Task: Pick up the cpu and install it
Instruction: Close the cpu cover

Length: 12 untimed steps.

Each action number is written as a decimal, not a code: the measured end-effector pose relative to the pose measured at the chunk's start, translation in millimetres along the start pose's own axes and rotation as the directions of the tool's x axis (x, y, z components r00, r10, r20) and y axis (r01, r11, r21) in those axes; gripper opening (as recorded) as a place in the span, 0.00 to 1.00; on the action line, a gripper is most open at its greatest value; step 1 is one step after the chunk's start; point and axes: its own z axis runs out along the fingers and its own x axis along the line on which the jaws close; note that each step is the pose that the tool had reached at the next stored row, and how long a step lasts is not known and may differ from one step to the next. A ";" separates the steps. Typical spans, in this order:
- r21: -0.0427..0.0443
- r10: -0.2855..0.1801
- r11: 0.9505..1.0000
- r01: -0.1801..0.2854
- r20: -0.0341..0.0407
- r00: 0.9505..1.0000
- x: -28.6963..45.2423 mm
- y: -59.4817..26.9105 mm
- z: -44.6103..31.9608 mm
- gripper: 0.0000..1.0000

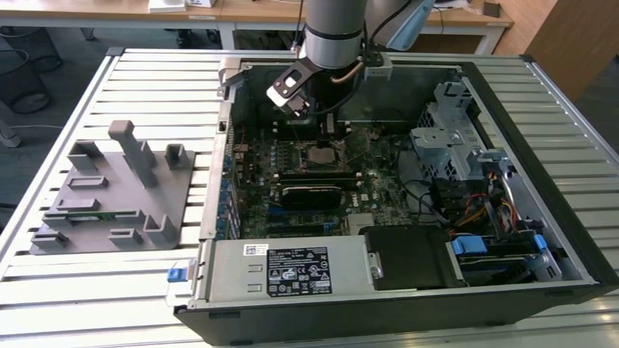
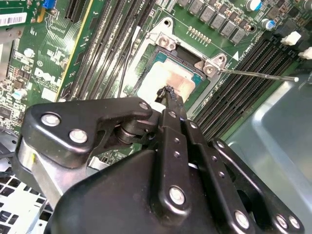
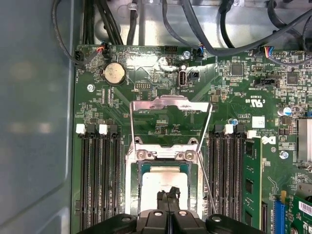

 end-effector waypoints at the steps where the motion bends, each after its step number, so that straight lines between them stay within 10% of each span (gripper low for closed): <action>1: 0.000 0.000 1.000 0.000 0.000 1.000 0.0 0.0 -0.3 0.11; 12: -0.001 0.000 1.000 0.000 0.000 1.000 -0.2 -0.3 -9.3 0.11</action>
